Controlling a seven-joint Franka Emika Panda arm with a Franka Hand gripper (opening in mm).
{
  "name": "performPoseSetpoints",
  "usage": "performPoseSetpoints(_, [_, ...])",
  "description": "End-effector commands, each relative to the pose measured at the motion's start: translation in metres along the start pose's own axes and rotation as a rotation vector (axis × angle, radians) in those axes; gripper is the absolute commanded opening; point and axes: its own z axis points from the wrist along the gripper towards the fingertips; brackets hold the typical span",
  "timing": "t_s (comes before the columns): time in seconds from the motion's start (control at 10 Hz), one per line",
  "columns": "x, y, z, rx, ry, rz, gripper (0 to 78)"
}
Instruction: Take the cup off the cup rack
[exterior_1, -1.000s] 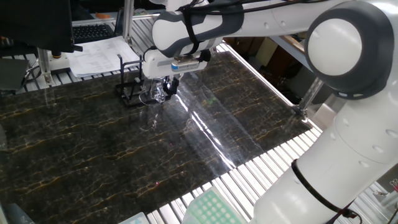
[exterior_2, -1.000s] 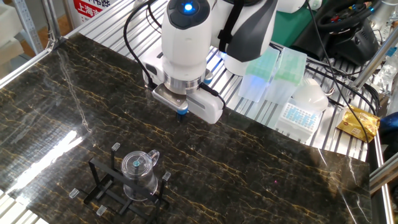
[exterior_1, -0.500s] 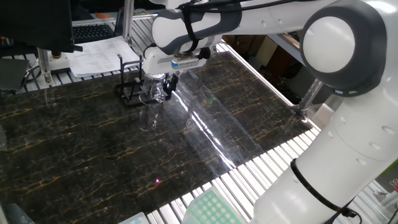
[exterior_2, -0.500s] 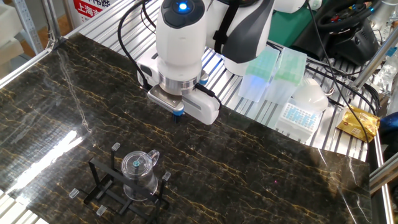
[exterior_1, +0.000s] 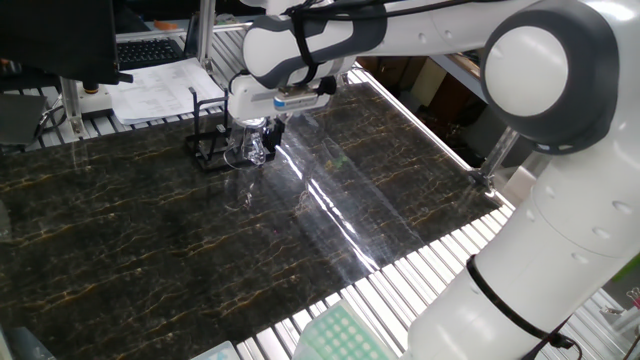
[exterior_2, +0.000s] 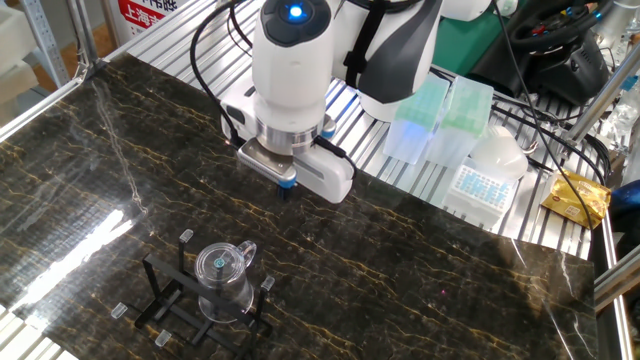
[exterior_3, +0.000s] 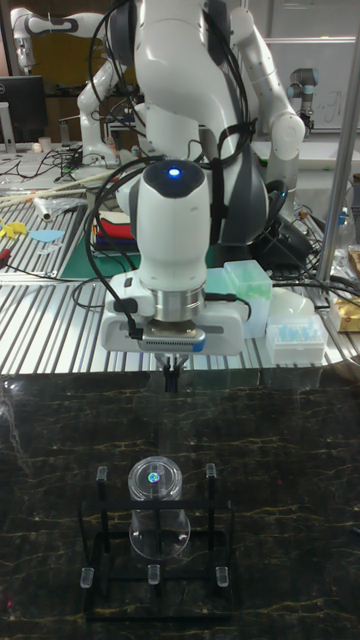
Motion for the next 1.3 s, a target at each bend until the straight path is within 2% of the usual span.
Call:
performPoseSetpoints(0.1, [-0.0013, 0.0, -0.0009, 0.002, -0.004, 0.005, 0.0])
performPoseSetpoints(0.4, [-0.0014, 0.0, -0.0009, 0.004, -0.023, 0.017, 0.0])
performPoseSetpoints(0.5, [-0.0014, 0.0, -0.0009, 0.0, -0.021, 0.027, 0.0])
performPoseSetpoints(0.7, [-0.0014, 0.0, -0.0009, 0.017, -0.028, 0.108, 0.0])
performPoseSetpoints(0.8, [-0.0014, 0.0, -0.0009, 0.021, -0.024, 0.122, 0.0])
performPoseSetpoints(1.3, [-0.0014, 0.0, -0.0009, 0.029, -0.031, 0.123, 0.0])
